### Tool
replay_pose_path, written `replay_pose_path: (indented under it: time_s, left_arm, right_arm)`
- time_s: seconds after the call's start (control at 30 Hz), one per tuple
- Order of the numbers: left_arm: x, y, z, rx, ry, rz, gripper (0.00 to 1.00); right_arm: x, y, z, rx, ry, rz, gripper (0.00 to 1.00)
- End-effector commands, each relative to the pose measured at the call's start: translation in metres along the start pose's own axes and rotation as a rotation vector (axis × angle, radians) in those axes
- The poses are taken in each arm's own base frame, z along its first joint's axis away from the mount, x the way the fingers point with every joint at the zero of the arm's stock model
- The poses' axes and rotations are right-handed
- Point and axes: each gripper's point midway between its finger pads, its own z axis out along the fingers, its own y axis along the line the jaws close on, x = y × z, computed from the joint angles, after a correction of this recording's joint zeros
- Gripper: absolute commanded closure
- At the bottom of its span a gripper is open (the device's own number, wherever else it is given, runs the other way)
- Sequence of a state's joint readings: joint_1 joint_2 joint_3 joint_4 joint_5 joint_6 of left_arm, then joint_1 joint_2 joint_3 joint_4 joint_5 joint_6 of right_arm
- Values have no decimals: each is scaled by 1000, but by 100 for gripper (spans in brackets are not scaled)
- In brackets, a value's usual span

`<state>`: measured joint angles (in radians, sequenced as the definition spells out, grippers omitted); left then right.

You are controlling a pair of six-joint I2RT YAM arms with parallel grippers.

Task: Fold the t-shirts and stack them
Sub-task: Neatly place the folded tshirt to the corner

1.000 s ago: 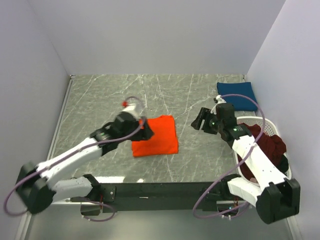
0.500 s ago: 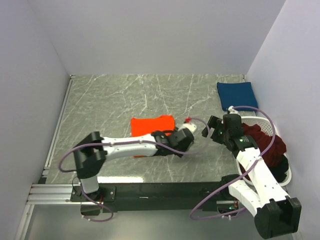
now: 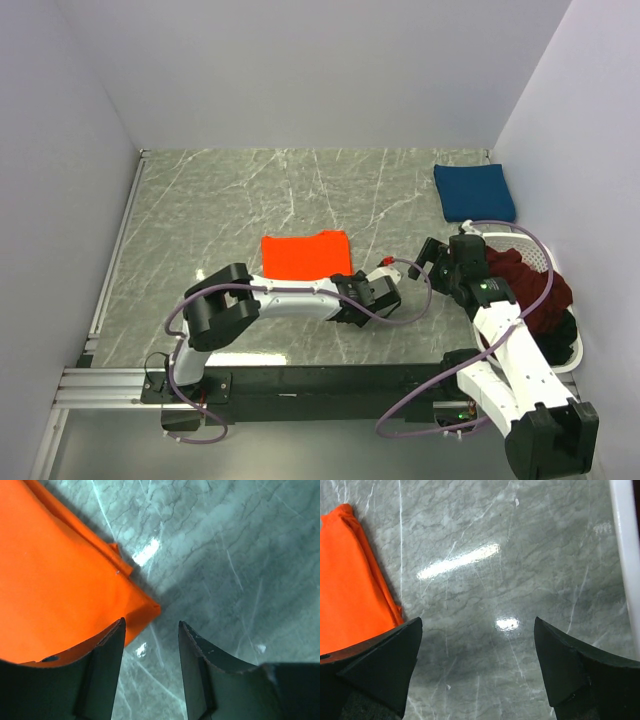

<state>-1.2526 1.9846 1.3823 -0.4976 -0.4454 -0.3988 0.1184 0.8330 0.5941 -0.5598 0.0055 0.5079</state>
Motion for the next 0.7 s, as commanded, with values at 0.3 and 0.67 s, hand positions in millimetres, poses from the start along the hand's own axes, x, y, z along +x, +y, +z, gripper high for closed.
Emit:
replay_pose_path:
  time_s: [0.3,0.67]
  left_arm:
    - [0,11,18,-111,-14,23,73]
    - [-21,22,-10,-61,-93,-78,99]
  right_arm:
    - [5,14,5,-84,32,15,2]
    - [12,50,19,-250,105,104,3]
